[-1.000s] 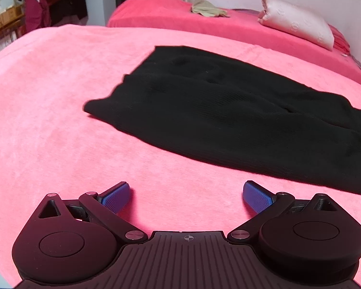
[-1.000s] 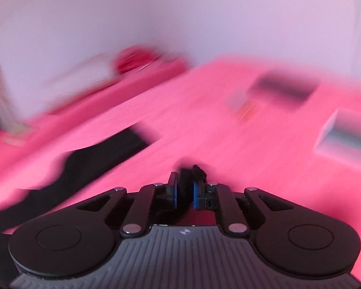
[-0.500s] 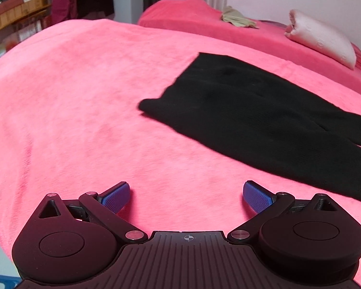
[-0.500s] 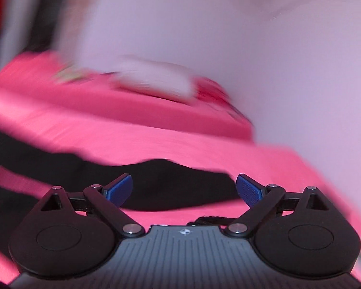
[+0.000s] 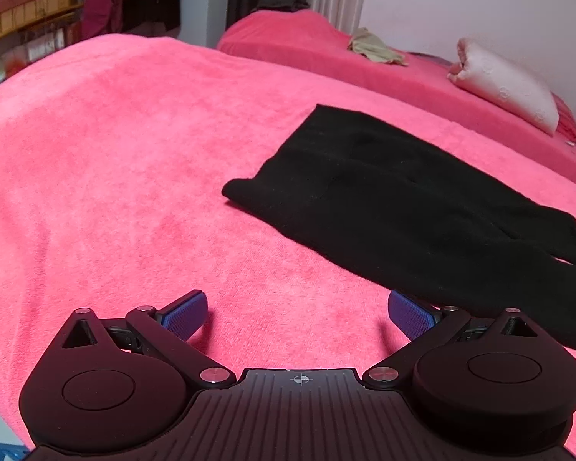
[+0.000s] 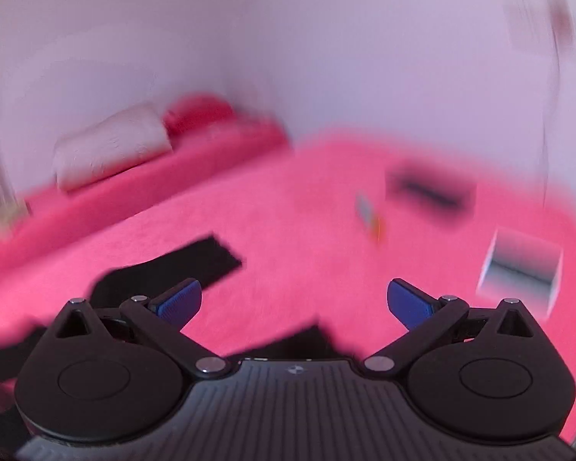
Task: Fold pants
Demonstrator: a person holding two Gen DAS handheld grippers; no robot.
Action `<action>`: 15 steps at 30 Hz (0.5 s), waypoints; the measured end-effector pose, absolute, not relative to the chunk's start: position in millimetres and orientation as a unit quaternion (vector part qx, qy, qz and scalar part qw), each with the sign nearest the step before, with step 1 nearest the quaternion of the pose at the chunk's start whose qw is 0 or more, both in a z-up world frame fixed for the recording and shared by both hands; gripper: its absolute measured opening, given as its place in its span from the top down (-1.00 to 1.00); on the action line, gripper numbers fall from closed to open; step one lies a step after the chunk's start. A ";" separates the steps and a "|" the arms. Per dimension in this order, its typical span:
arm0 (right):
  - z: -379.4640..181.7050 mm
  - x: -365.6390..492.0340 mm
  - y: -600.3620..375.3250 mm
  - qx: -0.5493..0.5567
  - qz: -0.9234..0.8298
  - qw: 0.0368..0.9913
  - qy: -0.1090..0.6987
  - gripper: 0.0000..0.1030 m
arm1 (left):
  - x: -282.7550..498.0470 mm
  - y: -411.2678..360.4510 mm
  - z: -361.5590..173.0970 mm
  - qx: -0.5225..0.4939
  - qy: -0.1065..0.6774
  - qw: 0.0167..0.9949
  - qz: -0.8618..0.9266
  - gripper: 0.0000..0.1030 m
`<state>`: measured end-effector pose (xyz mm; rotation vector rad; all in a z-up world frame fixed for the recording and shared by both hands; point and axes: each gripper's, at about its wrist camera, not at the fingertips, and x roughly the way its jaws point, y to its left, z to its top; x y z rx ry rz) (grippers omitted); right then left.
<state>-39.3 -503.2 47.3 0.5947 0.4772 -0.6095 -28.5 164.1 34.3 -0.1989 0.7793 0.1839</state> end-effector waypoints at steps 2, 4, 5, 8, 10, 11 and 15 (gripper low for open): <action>47.9 -49.3 -505.6 0.262 -0.322 0.884 0.215 -0.87 | -28.9 165.7 33.8 -0.089 0.377 0.917 0.094 -1.00; 48.5 -44.9 -481.3 0.210 -0.290 0.909 0.213 -0.88 | -26.8 169.8 32.4 -0.091 0.379 0.915 0.104 -1.00; 48.6 -37.5 -463.4 0.192 -0.248 0.924 0.219 -0.89 | -24.2 172.0 31.7 -0.094 0.381 0.914 0.107 -1.00; 47.3 2.3 -390.1 0.133 -0.099 0.954 0.249 -0.88 | -17.3 176.3 32.2 -0.102 0.385 0.910 0.117 -1.00; 41.9 27.5 -319.7 0.068 0.018 0.960 0.270 -0.87 | -17.4 176.4 34.7 -0.103 0.382 0.910 0.120 -1.00; 39.5 35.1 -281.5 0.034 0.072 0.957 0.278 -0.87 | -17.9 176.1 35.4 -0.101 0.382 0.910 0.122 -1.00; 20.1 50.8 -134.4 -0.111 0.238 0.923 0.281 -0.83 | -21.6 177.8 34.7 -0.094 0.387 0.908 0.131 -1.00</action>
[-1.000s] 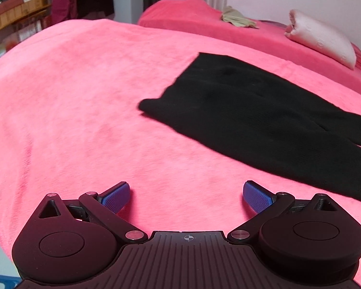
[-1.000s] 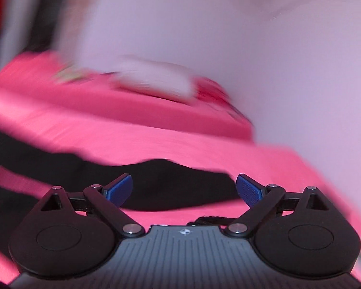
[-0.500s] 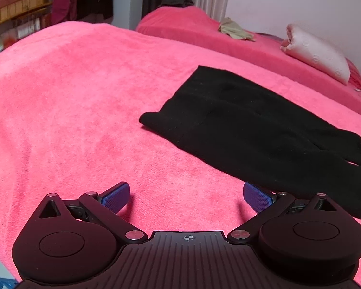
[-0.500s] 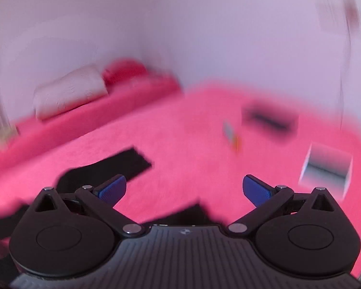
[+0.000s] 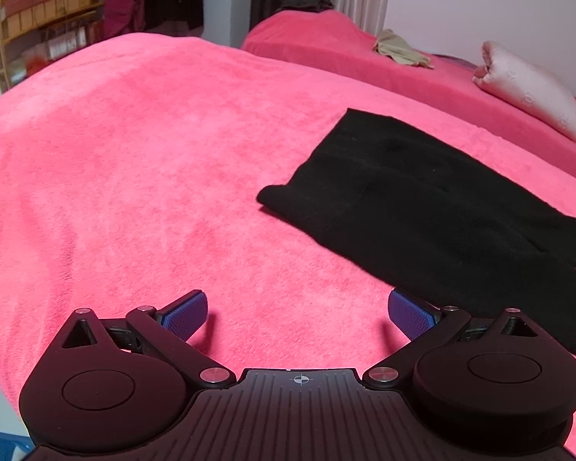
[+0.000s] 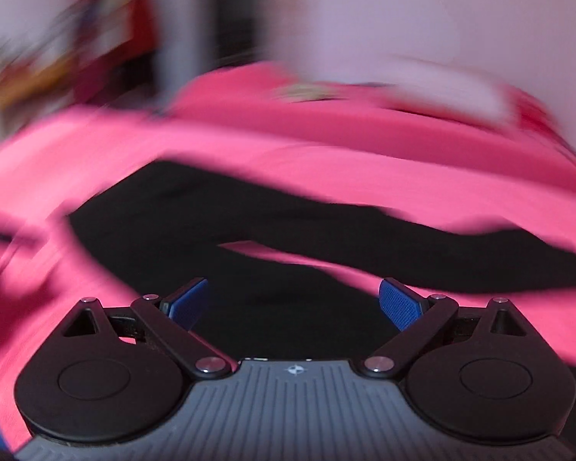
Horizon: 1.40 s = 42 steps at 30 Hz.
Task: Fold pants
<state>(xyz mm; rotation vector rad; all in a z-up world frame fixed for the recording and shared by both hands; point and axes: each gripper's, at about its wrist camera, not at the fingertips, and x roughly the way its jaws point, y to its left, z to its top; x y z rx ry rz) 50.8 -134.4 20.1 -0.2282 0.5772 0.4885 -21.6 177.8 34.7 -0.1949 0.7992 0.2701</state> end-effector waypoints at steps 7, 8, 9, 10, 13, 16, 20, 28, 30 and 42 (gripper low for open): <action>-22.8 52.4 14.6 -0.299 0.337 0.867 0.212 -0.52 | -25.4 187.1 31.8 -0.090 0.393 0.904 0.143 -1.00; -26.1 56.5 22.2 -0.312 0.336 0.864 0.208 -0.49 | -25.5 188.2 31.8 -0.089 0.392 0.904 0.144 -1.00; -31.1 60.3 29.9 -0.323 0.332 0.862 0.207 -0.42 | -25.5 189.0 32.1 -0.089 0.392 0.904 0.145 -1.00; -36.2 65.9 34.5 -0.331 0.329 0.859 0.210 -0.33 | -25.5 190.1 32.3 -0.090 0.391 0.904 0.145 -1.00; -43.4 80.8 40.2 -0.323 0.330 0.861 0.211 -0.05 | -26.6 193.9 33.3 -0.100 0.386 0.906 0.141 -1.00; -43.8 96.3 39.4 -0.285 0.337 0.861 0.252 0.80 | -27.1 198.4 34.9 -0.113 0.383 0.905 0.146 -1.00; -28.0 49.5 49.2 -0.277 0.378 0.855 0.223 0.86 | -29.8 202.7 46.3 -0.124 0.363 0.910 0.156 -1.00; -15.1 26.6 21.4 -0.261 0.371 0.862 0.224 0.09 | -13.4 182.2 63.4 -0.105 0.348 0.921 0.143 -1.00; -8.8 19.6 -3.7 -0.272 0.355 0.868 0.215 -0.06 | -8.7 172.7 61.3 -0.096 0.353 0.922 0.129 -1.00; -31.4 20.7 -163.2 -0.256 0.181 0.905 0.288 0.13 | 27.5 121.4 45.8 -0.072 0.379 0.919 0.079 -1.00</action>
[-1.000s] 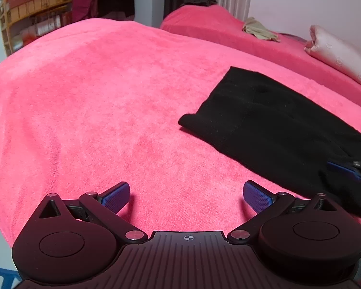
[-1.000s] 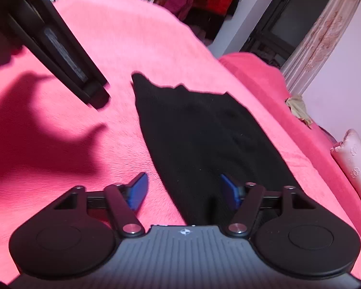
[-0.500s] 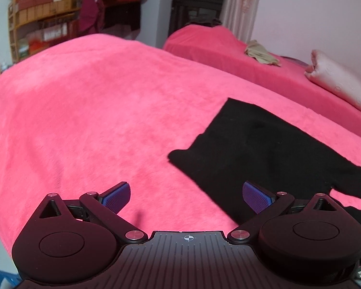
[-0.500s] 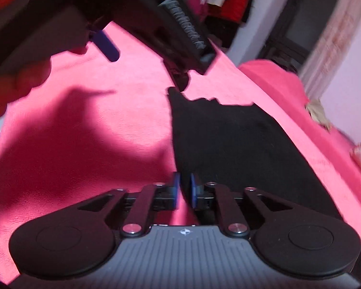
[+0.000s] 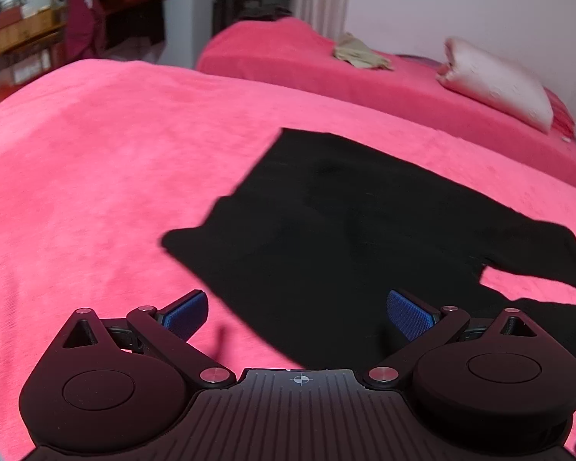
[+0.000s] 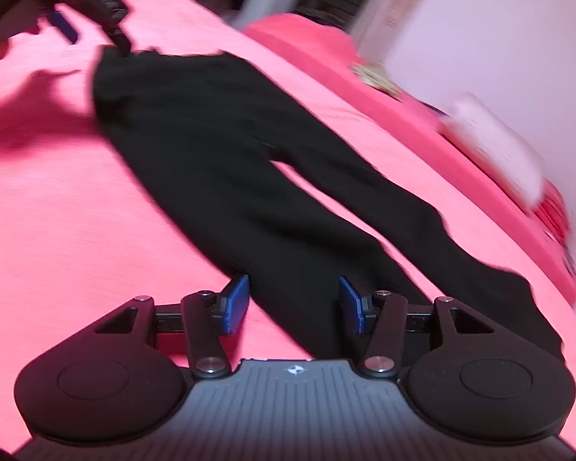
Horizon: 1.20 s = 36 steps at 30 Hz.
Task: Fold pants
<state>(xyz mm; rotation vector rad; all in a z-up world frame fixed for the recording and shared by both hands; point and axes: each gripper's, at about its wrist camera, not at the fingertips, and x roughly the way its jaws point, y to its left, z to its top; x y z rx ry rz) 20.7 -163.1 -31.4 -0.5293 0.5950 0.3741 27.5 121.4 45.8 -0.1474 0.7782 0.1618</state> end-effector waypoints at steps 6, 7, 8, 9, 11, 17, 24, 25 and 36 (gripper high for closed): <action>-23.7 -5.7 -172.1 -0.192 0.245 0.895 0.320 0.82 | 55.1 99.8 29.9 -0.026 0.402 0.911 0.089 -1.00; -20.7 -11.1 -178.6 -0.194 0.254 0.892 0.320 0.82 | 58.0 99.6 26.4 -0.020 0.407 0.908 0.094 -1.00; -16.0 -10.8 -188.7 -0.184 0.262 0.890 0.324 0.82 | 60.7 100.3 22.8 -0.016 0.412 0.906 0.098 -1.00; -8.2 -2.7 -202.2 -0.152 0.267 0.893 0.330 0.79 | 63.0 101.5 18.4 -0.014 0.417 0.903 0.102 -1.00; 9.7 21.6 -247.7 -0.055 0.243 0.910 0.331 0.66 | 67.4 104.5 10.4 -0.013 0.428 0.897 0.108 -1.00; 6.0 90.3 -410.5 0.220 -0.002 0.921 0.321 -0.06 | 66.3 110.4 3.7 -0.016 0.420 0.902 0.104 -1.00; -30.5 117.0 -501.2 0.418 -0.076 0.867 0.261 0.02 | 65.0 108.2 -2.6 -0.012 0.404 0.907 0.118 -1.00; -34.6 118.8 -507.0 0.442 -0.078 0.859 0.247 0.02 | 64.7 106.9 -2.4 -0.009 0.402 0.907 0.121 -1.00; -27.5 82.2 -532.0 0.457 -0.107 0.861 0.196 0.85 | 64.5 107.6 -1.4 -0.006 0.405 0.907 0.117 -1.00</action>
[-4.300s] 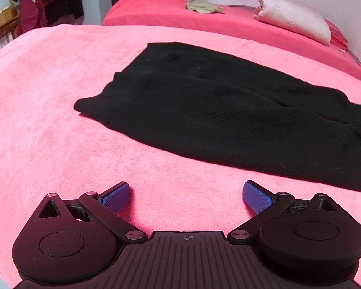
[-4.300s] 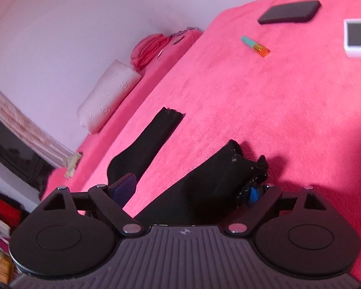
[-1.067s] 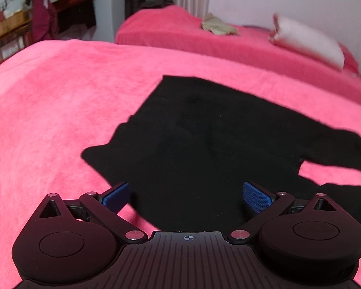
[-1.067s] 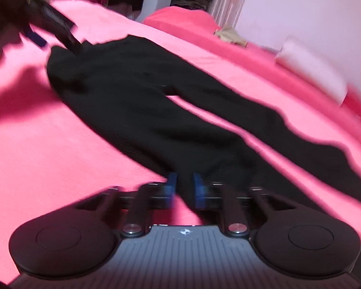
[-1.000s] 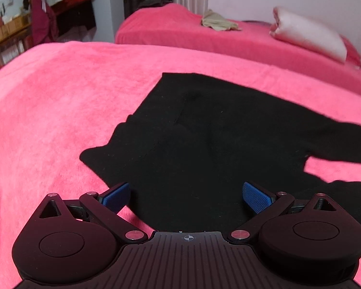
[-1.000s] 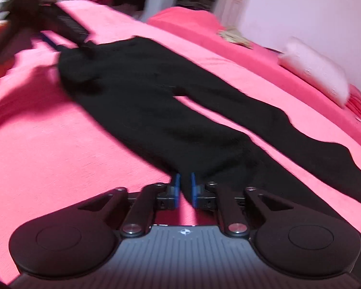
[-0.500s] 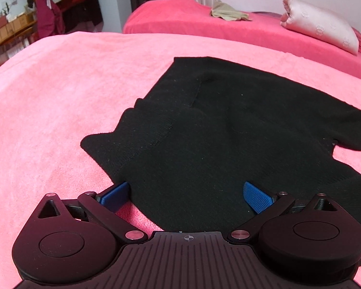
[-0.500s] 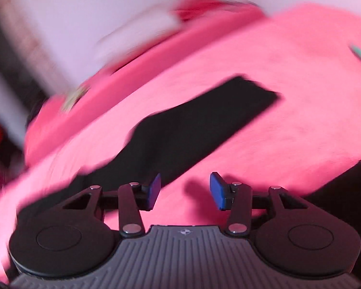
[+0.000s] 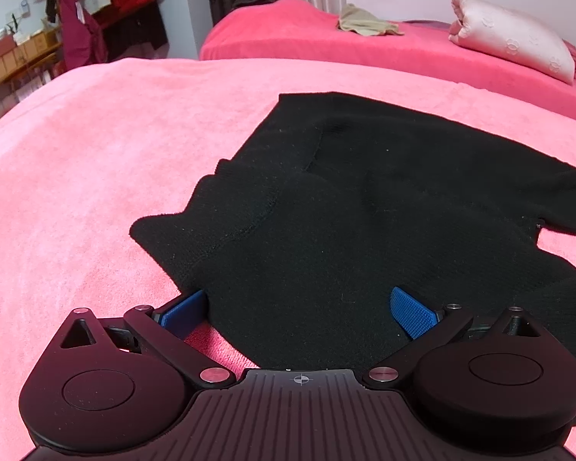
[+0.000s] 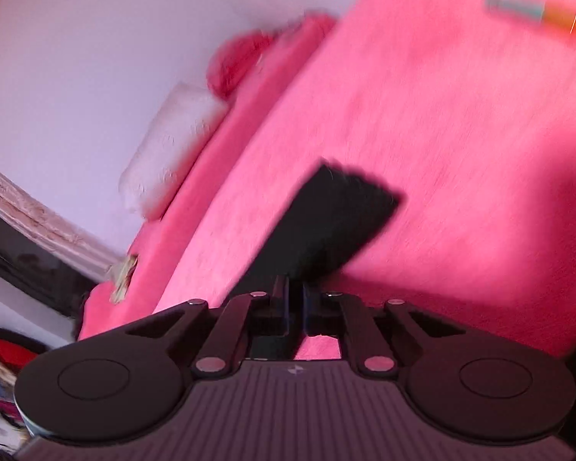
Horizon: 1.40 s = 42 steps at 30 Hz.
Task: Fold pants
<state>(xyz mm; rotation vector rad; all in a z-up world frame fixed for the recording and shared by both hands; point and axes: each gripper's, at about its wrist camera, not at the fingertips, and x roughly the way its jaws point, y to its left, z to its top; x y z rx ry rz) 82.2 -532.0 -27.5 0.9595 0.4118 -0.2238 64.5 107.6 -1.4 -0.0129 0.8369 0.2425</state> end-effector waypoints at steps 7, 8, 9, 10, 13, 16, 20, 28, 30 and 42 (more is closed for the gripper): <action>-43.2 63.9 -548.5 0.484 -0.143 0.831 0.234 0.64 | 62.7 106.8 -3.1 -0.004 0.400 0.909 0.119 -1.00; -42.1 61.2 -547.5 0.488 -0.141 0.829 0.233 0.56 | 62.3 107.0 -2.9 -0.004 0.400 0.909 0.118 -1.00; -40.3 55.1 -546.8 0.487 -0.137 0.831 0.231 0.34 | 62.1 107.5 -2.6 -0.005 0.401 0.909 0.117 -1.00; -38.7 54.8 -545.2 0.484 -0.131 0.834 0.229 0.08 | 62.0 108.0 -2.2 -0.006 0.402 0.908 0.115 -1.00; -30.0 61.9 -543.2 0.448 -0.145 0.848 0.243 0.19 | 61.8 110.1 0.6 -0.008 0.409 0.906 0.110 -1.00; -8.5 60.9 -528.6 0.360 -0.230 0.873 0.235 -0.09 | 51.3 116.3 11.2 -0.027 0.418 0.903 0.093 -1.00; 10.3 32.9 -516.5 0.338 -0.150 0.902 0.224 -0.34 | 15.9 128.3 30.4 -0.038 0.398 0.913 0.086 -1.00; 25.8 -31.7 -464.7 0.315 0.005 0.906 0.284 -0.44 | -4.6 171.1 28.7 -0.192 0.440 0.877 0.016 -1.00; 24.1 -42.9 -457.1 0.327 0.030 0.895 0.302 -0.44 | 1.6 175.3 27.6 -0.216 0.440 0.872 0.001 -1.00; -10.5 -61.7 -473.9 0.409 0.002 0.852 0.328 -0.38 | 31.3 179.4 19.4 -0.265 0.419 0.868 -0.028 -1.00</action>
